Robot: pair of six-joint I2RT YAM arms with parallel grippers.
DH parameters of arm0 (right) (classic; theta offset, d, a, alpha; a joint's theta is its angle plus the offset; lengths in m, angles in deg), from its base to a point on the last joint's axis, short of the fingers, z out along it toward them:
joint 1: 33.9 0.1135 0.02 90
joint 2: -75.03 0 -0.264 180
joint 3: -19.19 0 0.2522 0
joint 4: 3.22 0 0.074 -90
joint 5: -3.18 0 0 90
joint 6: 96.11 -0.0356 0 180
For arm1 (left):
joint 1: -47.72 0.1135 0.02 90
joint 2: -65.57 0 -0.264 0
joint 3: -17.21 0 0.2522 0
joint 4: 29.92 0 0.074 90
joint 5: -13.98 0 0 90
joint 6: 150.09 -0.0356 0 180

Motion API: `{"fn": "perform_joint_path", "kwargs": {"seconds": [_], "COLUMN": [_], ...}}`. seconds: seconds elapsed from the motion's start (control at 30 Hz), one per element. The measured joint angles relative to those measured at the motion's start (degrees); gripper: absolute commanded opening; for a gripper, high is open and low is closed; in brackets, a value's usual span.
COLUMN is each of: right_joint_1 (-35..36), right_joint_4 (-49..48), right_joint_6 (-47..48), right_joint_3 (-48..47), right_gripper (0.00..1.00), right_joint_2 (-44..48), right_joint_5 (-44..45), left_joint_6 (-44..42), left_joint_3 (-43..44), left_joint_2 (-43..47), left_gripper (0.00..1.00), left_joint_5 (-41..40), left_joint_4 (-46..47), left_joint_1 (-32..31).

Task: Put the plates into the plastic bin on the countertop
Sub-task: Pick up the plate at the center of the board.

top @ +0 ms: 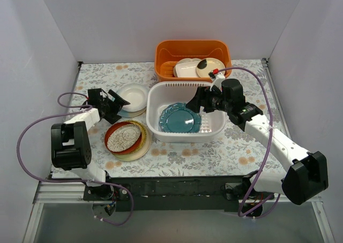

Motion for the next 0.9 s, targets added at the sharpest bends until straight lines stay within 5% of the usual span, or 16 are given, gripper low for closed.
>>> {"fn": "perform_joint_path", "kwargs": {"seconds": [0.33,0.9], "right_joint_1": [-0.02,-0.02], "right_joint_4": [0.04,0.04], "right_joint_6": [0.74,0.74], "right_joint_3": [0.00,0.00], "right_gripper": [0.84,0.83], "right_joint_2": [-0.63,-0.66], "right_joint_5": [0.11,0.09], "left_joint_6": [0.11,1.60], "left_joint_3": [1.70,1.03], "left_joint_2": [-5.81,-5.14], "left_gripper": [0.70,0.68], "left_joint_5": [0.24,3.76], "left_joint_4": [1.70,8.74], "left_joint_1": [0.09,0.35]}}
